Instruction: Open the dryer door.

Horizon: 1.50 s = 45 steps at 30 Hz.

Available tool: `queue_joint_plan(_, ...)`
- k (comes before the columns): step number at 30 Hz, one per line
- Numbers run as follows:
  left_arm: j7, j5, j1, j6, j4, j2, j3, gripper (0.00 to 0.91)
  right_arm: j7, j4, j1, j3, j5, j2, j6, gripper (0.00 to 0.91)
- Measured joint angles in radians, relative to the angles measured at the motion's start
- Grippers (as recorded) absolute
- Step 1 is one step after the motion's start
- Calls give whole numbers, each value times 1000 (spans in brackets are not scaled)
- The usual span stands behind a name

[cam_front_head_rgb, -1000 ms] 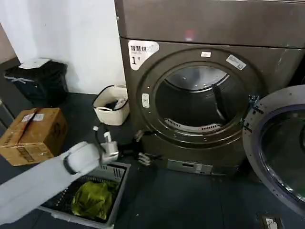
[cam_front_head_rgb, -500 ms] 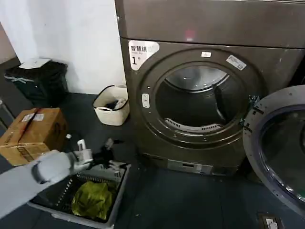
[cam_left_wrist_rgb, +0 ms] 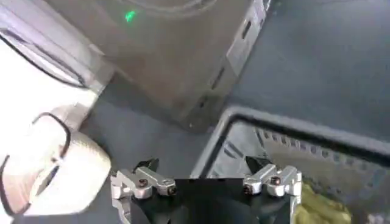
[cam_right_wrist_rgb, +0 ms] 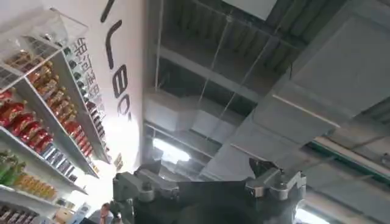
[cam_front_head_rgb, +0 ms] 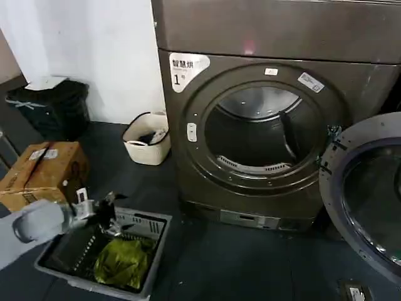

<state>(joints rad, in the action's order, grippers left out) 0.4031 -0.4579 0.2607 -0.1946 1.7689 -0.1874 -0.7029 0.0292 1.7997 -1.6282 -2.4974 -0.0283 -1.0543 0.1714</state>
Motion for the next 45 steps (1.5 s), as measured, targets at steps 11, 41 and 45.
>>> queue_joint_plan(11, 2, 35, -22, -14, -33, 35, -120, 907, 0, -4, -6, -6, 1, 0, -8, 907)
queue_joint_plan(41, 21, 71, -38, -84, -93, 43, -200, 907, 4, -9, -10, -6, 3, 6, -15, 907)
queue_joint_plan(45, 25, 87, -36, -79, -90, 49, -204, 907, 4, -8, -10, -6, 3, 6, -16, 907)
